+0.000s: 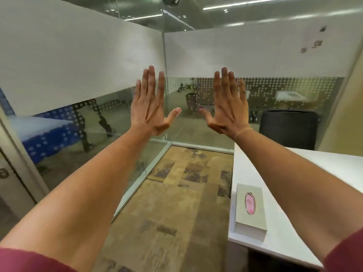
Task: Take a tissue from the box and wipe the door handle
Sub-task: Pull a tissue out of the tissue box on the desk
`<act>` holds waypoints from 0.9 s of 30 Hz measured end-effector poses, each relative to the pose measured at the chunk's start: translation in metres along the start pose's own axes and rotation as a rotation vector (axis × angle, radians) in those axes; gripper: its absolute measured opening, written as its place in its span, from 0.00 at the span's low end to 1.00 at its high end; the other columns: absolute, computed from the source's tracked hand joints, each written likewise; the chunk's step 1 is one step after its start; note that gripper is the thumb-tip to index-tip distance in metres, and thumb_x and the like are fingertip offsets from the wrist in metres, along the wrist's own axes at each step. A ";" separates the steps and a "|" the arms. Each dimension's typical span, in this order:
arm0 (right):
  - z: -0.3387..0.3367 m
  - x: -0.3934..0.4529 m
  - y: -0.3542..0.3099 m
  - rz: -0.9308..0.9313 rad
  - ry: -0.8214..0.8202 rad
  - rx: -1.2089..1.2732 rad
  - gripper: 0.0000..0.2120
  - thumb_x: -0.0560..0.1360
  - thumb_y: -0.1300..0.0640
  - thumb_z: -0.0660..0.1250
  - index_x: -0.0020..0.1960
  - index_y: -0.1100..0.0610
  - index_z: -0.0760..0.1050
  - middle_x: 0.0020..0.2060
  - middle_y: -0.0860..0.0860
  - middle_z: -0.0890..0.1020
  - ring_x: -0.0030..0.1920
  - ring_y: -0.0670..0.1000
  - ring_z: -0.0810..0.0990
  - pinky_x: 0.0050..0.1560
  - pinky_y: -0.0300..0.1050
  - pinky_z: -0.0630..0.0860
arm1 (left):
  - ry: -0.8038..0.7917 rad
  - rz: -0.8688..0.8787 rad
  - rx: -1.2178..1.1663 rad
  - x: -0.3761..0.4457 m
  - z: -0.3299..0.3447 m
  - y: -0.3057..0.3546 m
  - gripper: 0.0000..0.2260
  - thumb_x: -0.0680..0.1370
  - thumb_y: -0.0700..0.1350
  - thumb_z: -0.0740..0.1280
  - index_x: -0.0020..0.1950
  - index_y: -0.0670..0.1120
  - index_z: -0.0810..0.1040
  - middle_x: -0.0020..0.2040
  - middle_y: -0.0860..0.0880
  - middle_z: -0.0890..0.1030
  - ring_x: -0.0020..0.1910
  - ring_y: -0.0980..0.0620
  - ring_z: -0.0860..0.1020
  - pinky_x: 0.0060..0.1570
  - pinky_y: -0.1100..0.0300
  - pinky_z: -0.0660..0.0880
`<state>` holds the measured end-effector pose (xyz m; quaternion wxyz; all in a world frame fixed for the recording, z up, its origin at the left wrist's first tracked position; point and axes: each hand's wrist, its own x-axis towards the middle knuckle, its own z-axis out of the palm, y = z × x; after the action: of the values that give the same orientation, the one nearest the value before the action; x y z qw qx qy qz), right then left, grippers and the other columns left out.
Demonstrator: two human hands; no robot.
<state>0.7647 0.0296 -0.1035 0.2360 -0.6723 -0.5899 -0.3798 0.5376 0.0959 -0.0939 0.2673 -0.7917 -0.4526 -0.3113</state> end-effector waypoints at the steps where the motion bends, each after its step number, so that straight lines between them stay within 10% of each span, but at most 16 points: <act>1: 0.003 -0.005 0.012 0.011 -0.008 -0.005 0.47 0.74 0.32 0.53 0.78 0.60 0.38 0.78 0.60 0.43 0.78 0.59 0.41 0.76 0.60 0.43 | -0.007 0.010 -0.011 0.003 0.006 0.011 0.46 0.76 0.72 0.46 0.80 0.44 0.32 0.81 0.39 0.36 0.80 0.41 0.37 0.79 0.45 0.40; 27: 0.124 -0.134 0.151 0.355 -0.372 -0.229 0.43 0.75 0.30 0.46 0.79 0.57 0.44 0.79 0.57 0.49 0.78 0.58 0.47 0.76 0.60 0.48 | -0.316 0.392 -0.428 0.015 0.215 0.213 0.47 0.77 0.71 0.52 0.79 0.43 0.32 0.80 0.39 0.33 0.80 0.41 0.34 0.79 0.44 0.40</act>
<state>0.9384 0.0133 -0.2635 0.1090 -0.8455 -0.4496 -0.2666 0.7859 0.1602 -0.2553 0.0763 -0.9403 -0.2520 -0.2154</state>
